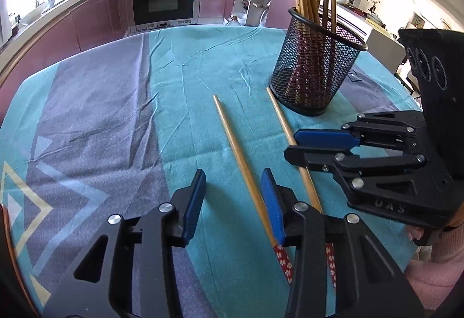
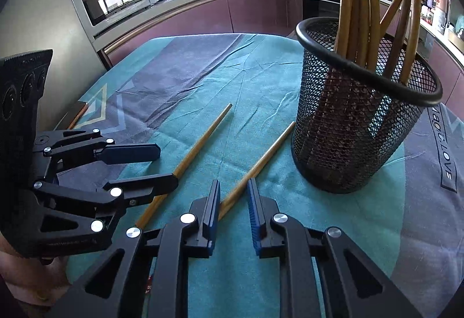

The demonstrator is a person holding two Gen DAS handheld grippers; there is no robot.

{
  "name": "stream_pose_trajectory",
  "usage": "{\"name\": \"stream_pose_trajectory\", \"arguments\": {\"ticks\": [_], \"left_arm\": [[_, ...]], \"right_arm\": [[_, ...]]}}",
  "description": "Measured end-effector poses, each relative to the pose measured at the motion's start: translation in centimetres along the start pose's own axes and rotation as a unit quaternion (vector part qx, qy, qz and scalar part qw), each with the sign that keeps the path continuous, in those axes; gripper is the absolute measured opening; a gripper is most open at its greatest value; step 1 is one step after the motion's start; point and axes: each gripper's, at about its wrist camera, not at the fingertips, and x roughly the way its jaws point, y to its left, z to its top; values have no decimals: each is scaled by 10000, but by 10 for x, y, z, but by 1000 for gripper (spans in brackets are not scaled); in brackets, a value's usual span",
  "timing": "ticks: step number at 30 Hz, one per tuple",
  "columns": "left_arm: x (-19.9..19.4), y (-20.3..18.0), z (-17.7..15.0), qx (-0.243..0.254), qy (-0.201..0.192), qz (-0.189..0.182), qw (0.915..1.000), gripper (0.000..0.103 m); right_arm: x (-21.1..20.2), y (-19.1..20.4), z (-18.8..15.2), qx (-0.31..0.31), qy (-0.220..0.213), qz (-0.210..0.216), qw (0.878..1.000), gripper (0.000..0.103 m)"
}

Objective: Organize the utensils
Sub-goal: 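Close the right tool on one chopstick while the left tool grasps the other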

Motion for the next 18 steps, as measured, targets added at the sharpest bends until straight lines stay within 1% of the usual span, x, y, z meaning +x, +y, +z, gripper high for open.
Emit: {"name": "stream_pose_trajectory", "arguments": {"ticks": [5, 11, 14, 18], "left_arm": [[10, 2, 14, -39, 60, 3, 10000, 35], [18, -1, 23, -45, 84, 89, 9999, 27], [17, -2, 21, -112, 113, 69, 9999, 11], [18, -2, 21, -186, 100, 91, 9997, 11]], "right_arm": [[1, -5, 2, 70, 9, -86, 9999, 19], [5, -7, 6, 143, -74, -101, 9998, 19], [5, -6, 7, 100, -87, -113, 9998, 17], [2, -8, 5, 97, -71, -89, 9999, 14]]}}
